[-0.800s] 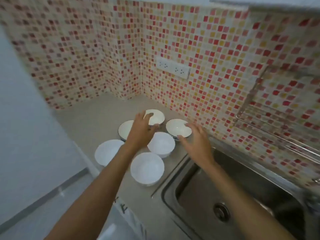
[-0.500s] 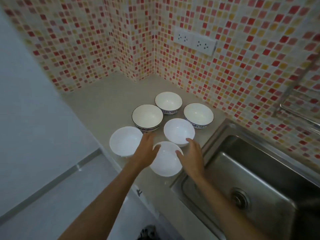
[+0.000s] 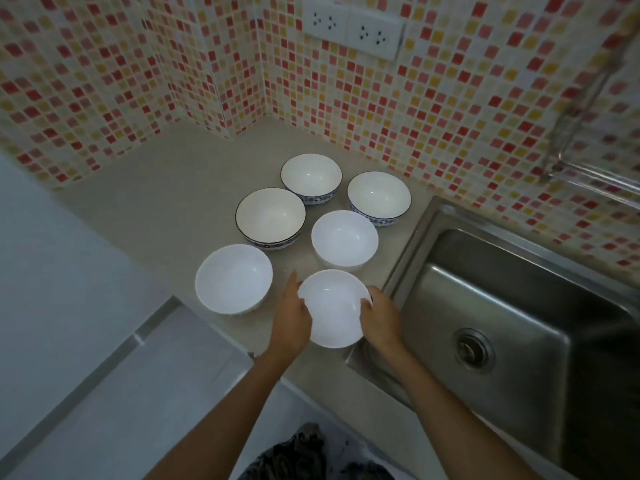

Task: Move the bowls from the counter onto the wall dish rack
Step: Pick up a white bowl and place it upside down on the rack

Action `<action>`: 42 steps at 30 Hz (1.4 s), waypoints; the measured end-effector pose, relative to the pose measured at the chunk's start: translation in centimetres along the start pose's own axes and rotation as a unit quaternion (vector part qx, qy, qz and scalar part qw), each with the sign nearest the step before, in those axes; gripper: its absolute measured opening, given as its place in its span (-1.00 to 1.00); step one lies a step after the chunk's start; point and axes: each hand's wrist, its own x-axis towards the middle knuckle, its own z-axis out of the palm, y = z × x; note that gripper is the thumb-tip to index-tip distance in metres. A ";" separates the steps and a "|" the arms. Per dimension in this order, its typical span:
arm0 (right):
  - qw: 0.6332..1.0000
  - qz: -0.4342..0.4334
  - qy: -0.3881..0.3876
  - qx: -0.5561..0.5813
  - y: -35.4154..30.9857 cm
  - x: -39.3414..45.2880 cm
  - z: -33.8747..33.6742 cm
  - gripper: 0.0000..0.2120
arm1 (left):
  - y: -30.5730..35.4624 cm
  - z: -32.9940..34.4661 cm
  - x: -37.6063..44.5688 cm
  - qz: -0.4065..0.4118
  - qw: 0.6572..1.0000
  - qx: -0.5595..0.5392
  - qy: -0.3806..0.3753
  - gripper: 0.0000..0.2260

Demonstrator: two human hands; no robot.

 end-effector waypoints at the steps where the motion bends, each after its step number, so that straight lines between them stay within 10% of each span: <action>1: 1.000 -0.001 0.005 0.004 0.3 -0.2 -0.4 -0.71 | 0.0 0.2 -0.1 0.015 1.000 0.019 0.007 -0.57; 7: 0.995 0.038 0.057 0.066 2.5 -1.4 -5.2 -0.70 | 3.8 2.7 -0.4 0.103 0.993 -0.044 -0.034 -0.73; 16: 0.975 0.044 0.203 0.074 5.8 -3.3 -17.3 -0.74 | 13.3 11.9 0.0 -0.084 0.933 -0.248 -0.246 -0.60; 23: 0.946 -0.025 0.303 0.115 6.6 -4.4 -28.9 -0.74 | 23.8 16.6 -2.6 0.031 0.916 -0.261 -0.303 -0.67; 31: 0.877 -0.107 0.468 0.005 7.3 -3.1 -39.3 -0.70 | 33.3 18.7 -3.7 0.090 0.912 -0.288 -0.280 -0.73; 42: 0.865 0.010 0.408 -0.291 13.5 1.4 -42.6 -0.32 | 43.6 24.7 -2.1 0.302 0.931 -0.137 -0.152 -0.51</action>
